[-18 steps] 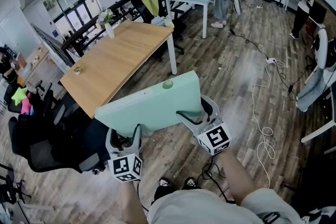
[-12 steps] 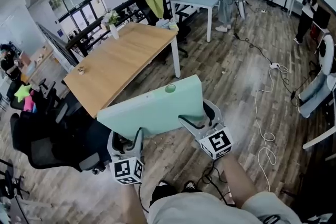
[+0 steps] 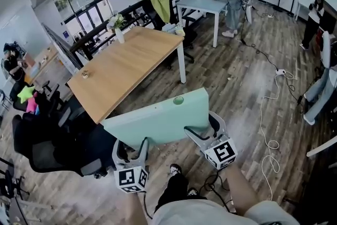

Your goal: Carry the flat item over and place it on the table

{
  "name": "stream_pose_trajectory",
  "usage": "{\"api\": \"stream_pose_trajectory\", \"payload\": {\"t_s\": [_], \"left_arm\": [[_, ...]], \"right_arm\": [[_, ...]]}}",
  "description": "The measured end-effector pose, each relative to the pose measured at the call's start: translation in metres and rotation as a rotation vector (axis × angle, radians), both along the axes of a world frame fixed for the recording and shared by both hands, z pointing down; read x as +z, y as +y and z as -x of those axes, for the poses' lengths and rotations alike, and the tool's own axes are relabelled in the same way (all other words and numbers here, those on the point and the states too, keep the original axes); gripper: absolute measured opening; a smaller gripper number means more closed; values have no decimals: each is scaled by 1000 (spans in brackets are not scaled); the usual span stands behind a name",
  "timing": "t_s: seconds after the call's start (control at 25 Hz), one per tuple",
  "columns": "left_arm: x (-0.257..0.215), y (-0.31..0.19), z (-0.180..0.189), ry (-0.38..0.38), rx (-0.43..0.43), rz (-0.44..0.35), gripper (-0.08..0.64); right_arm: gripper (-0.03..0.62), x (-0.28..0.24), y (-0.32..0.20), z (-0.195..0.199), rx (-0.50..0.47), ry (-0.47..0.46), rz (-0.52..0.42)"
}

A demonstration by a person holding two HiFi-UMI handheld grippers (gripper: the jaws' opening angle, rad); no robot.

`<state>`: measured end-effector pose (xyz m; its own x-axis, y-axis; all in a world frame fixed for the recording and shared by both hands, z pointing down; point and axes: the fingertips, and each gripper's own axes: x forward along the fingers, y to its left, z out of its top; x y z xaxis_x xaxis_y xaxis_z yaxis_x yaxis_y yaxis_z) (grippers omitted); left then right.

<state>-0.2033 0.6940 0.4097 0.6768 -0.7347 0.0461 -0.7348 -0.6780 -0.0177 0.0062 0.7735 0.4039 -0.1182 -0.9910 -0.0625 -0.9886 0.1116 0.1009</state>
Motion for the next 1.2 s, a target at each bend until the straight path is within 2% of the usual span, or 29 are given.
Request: {"api": "stream_pose_trajectory", "payload": {"t_s": [0.2,0.52,0.88,1.2], "left_arm": [[3,-13,-11,3,17,4,422],[8,-55,-22,-3,5,13,422],[7,-128,-43,1,22,20,422],[9,-200,-44,10,21,43,422]], "right_arm": [[396,1,-11,-10,4,5,3],[395,1,-58,-22,-19,18,4],[396,7,-126,-42,4,-4,29],[394,4,-199,-42,-3,-3,47]]}}
